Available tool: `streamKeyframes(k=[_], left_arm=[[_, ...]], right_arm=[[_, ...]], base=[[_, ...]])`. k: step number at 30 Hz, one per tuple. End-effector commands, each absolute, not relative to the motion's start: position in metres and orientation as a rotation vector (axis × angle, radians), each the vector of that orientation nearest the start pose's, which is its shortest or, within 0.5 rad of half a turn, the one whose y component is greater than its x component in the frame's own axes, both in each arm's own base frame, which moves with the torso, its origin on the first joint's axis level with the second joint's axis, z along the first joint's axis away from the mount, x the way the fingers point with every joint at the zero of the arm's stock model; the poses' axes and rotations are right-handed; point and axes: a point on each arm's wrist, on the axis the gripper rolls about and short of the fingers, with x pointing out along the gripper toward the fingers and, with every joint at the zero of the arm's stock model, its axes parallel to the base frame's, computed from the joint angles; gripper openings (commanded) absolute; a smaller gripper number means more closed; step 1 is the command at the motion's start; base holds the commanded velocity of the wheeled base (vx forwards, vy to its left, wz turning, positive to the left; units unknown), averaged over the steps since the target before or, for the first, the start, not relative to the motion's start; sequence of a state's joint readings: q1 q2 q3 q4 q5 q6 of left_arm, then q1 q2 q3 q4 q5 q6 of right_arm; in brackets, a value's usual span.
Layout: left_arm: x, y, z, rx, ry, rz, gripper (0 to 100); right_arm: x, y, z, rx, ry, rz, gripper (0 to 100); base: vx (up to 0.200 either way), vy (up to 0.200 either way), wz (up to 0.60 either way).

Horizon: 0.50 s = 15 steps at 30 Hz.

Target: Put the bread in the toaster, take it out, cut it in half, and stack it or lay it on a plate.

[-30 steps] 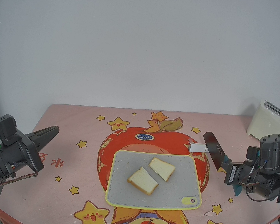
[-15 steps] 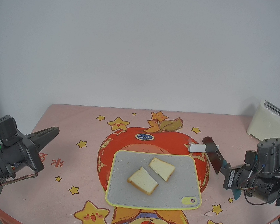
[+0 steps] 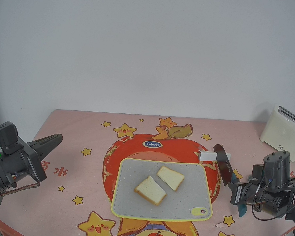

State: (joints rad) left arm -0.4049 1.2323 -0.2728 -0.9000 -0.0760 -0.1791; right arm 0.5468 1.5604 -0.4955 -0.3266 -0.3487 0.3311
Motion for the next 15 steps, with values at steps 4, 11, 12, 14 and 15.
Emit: streamKeyframes(k=[4,11,12,14,15], left_arm=[[0.1484,-0.0667,0.1728,-0.162,0.118,-0.493,0],[0.1477,-0.0670,0.1727,-0.160,0.119,-0.509,0],[0.1477,-0.0670,0.1727,-0.154,0.117,-0.511,0],[0.1471,-0.0667,0.1707,-0.139,0.123,-0.511,0],[0.1465,-0.0665,0.1694,-0.131,0.124,-0.511,0]], right_arm=[[0.1941,0.1091,0.1123,-0.016,0.699,0.065,0],[0.1941,0.1094,0.1131,-0.015,0.694,0.062,0],[0.1943,0.1095,0.1128,-0.015,0.695,0.062,100],[0.1942,0.1094,0.1126,-0.017,0.696,0.060,100],[0.1942,0.1093,0.1131,-0.016,0.692,0.058,100]], base=[[0.000,0.000,0.00],[0.000,0.000,0.00],[0.000,0.000,0.00],[0.000,0.000,0.00],[0.000,0.000,0.00]])
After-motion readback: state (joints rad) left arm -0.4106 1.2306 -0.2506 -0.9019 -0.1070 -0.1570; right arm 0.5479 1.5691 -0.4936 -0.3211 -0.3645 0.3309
